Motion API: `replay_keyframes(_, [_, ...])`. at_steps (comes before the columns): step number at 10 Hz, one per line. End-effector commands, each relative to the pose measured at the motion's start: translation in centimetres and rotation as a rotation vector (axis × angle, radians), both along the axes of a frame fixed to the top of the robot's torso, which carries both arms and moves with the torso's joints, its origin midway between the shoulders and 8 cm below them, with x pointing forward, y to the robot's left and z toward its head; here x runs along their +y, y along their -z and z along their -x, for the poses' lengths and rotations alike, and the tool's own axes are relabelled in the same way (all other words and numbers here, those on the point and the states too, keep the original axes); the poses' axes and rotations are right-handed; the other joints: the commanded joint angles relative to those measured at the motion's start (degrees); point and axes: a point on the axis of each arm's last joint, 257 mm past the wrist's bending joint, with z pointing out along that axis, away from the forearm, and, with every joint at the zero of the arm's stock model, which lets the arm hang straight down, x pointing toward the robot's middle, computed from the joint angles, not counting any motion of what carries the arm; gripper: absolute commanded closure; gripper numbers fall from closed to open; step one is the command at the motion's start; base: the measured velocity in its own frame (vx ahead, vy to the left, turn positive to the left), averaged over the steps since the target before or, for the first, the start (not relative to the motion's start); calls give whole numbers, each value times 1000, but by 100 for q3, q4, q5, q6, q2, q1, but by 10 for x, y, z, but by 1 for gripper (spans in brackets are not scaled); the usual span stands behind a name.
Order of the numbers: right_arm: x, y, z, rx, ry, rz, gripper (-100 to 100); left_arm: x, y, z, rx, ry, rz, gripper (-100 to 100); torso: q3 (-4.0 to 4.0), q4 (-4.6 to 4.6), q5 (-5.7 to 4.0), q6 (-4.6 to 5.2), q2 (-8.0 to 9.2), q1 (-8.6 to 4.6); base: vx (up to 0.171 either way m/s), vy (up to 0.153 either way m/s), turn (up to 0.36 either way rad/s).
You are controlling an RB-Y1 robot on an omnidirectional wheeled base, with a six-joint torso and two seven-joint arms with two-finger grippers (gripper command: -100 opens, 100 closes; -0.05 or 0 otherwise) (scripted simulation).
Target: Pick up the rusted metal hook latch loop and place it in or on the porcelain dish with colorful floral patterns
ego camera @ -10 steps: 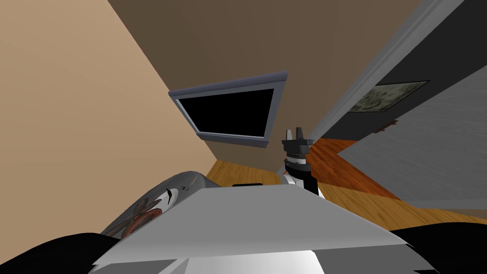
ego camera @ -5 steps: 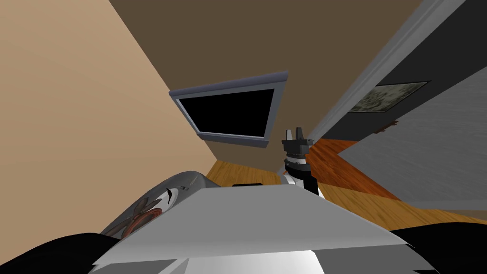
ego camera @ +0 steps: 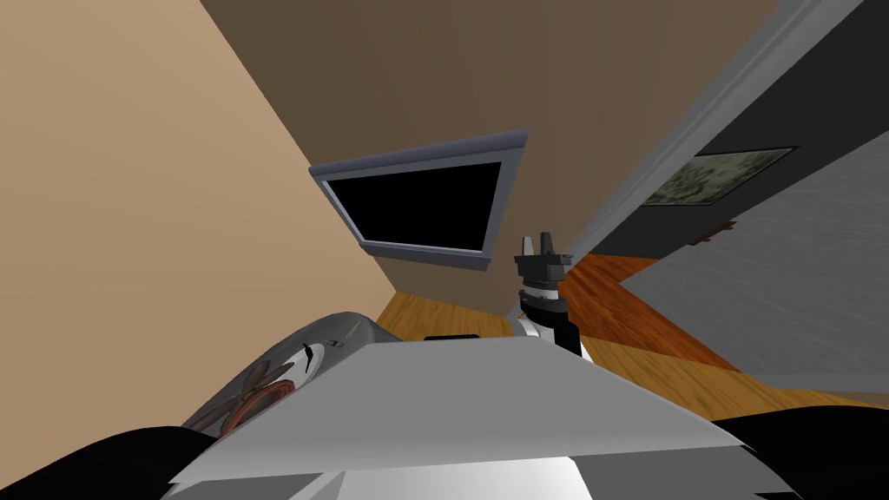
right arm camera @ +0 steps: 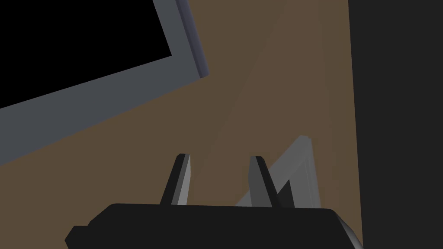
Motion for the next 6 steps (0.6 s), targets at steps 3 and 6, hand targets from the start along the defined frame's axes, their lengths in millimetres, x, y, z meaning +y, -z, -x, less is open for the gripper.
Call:
replay_keyframes(3, [0, 0, 0, 0, 0, 0, 0, 0, 0, 0, 0, 0, 0, 0, 2, 1, 1, 0, 3, 4, 0, 0, 0])
replay_keyframes(6, [0, 0, 0, 0, 0, 0, 0, 0, 0, 0, 0, 0, 0, 0, 2, 1, 1, 0, 3, 4, 0, 0, 0])
